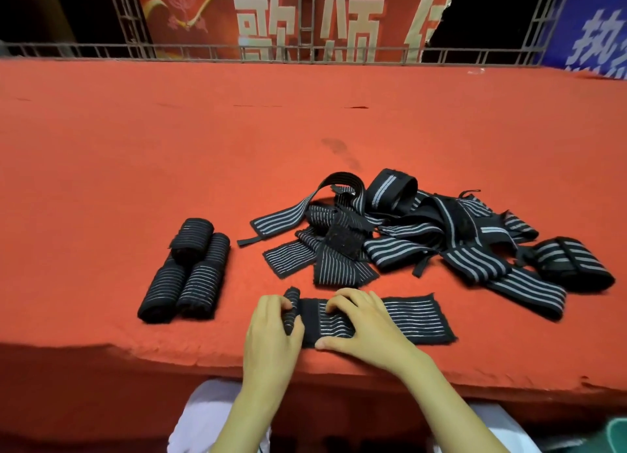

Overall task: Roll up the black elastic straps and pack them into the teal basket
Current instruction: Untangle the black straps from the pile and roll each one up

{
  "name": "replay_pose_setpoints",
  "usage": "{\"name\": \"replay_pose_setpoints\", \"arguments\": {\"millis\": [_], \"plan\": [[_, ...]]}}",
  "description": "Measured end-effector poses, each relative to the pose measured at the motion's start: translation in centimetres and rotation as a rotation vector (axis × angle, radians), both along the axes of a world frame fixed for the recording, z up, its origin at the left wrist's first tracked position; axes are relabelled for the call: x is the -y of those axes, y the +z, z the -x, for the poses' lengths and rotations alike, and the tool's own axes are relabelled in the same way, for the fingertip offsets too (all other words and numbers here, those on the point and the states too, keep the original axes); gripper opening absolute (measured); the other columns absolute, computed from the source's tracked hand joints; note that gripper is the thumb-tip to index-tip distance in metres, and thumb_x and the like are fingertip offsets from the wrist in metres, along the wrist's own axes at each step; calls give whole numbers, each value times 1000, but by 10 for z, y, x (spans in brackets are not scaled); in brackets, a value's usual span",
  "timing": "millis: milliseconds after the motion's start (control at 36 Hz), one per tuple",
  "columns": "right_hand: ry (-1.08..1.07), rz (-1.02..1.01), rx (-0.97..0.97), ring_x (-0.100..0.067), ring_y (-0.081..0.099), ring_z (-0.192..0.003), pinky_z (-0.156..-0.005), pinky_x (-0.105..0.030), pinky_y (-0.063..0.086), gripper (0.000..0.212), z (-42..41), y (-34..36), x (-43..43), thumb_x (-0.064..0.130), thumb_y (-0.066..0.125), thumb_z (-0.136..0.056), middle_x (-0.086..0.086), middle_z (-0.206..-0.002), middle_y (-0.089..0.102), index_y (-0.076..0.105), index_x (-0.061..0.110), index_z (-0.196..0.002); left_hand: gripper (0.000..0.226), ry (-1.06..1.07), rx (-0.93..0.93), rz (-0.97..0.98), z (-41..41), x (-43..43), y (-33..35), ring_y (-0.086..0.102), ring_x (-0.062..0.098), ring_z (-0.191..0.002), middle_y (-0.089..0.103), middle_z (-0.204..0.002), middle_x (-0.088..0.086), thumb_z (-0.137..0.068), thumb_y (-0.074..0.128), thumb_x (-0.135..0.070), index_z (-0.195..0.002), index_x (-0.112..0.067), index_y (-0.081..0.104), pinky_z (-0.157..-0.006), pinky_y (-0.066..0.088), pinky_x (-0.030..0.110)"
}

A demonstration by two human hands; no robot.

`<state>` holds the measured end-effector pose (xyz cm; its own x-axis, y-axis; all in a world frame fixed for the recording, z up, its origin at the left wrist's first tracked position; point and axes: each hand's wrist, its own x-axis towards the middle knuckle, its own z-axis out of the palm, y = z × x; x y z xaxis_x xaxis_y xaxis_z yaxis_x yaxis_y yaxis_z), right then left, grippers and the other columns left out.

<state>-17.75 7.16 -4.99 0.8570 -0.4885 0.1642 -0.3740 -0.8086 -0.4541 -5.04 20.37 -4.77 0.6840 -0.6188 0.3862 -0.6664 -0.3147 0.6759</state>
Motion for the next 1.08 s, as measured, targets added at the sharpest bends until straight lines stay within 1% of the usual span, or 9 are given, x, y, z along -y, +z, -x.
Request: {"name": "replay_pose_setpoints", "arguments": {"millis": [83, 167, 361, 444, 583, 639, 750, 1000, 1083], "plan": [[-15, 0, -15, 5, 28, -122, -117, -41, 10, 67, 15, 1, 7, 84, 49, -62, 23, -126, 38, 49, 39, -111, 17, -72, 43, 68, 2, 4, -6, 51, 11, -81, 53, -85, -13, -80, 69, -31, -84, -18, 58, -75, 36, 19], [-43, -19, -14, 8, 26, -124, -119, -39, 3, 70, 27, 1, 12, 89, 41, -58, 26, -124, 36, 48, 41, -109, 33, -156, 19, 60, 6, 5, -4, 49, 8, -84, 59, -88, -15, -87, 46, -45, -81, -20, 66, -80, 32, 11], [-81, -18, 8, 5, 29, -127, -117, -32, -3, 74, 38, -1, 14, 92, 33, -58, 26, -125, 36, 48, 40, -109, 23, -318, -242, 13, -9, -1, -1, 53, -9, -100, 65, -99, -26, -77, 62, -17, -81, -38, 70, -79, 36, 3], [-88, -9, 9, 4, 28, -129, -116, -30, -5, 73, 38, -2, 14, 91, 33, -58, 26, -126, 35, 47, 40, -109, 37, -275, -316, 12, -11, -2, 2, 57, 3, -88, 64, -100, -14, -75, 72, 0, -84, -35, 66, -71, 40, 8], [-96, 9, 33, 4, 29, -126, -115, -28, -4, 72, 37, -3, 12, 90, 34, -59, 26, -125, 36, 48, 39, -108, 39, -126, -368, -59, -5, 3, -1, 50, 11, -82, 53, -93, -5, -72, 78, -14, -102, -24, 55, -76, 43, 22], [-98, 11, 41, 6, 29, -124, -115, -28, -4, 70, 37, -3, 12, 89, 35, -60, 26, -125, 37, 49, 39, -108, 38, -91, -324, -88, -2, 5, -1, 52, 14, -83, 55, -87, -8, -74, 76, -21, -101, -26, 51, -79, 44, 30], [-100, 24, 40, 9, 27, -123, -118, -32, -2, 71, 38, -7, 12, 90, 34, -60, 26, -126, 37, 48, 40, -108, 34, -56, -222, -88, 11, 9, 4, 51, 12, -81, 52, -91, -8, -77, 71, -23, -101, -27, 47, -74, 39, 29], [-84, 13, 31, 4, 29, -130, -116, -31, -4, 69, 43, -5, 16, 90, 41, -60, 24, -128, 38, 47, 39, -106, 33, -144, 96, -15, 32, 26, 0, 47, 16, -91, 49, -99, -1, -71, 69, -2, -102, -10, 58, -79, 36, 23], [-103, 15, 29, 4, 29, -130, -115, -32, -2, 67, 51, -5, 22, 91, 33, -58, 23, -128, 38, 44, 41, -102, 32, -226, 128, -24, 34, 35, -4, 39, 10, -91, 51, -103, -3, -74, 72, -18, -104, -12, 64, -82, 35, 19]]}}
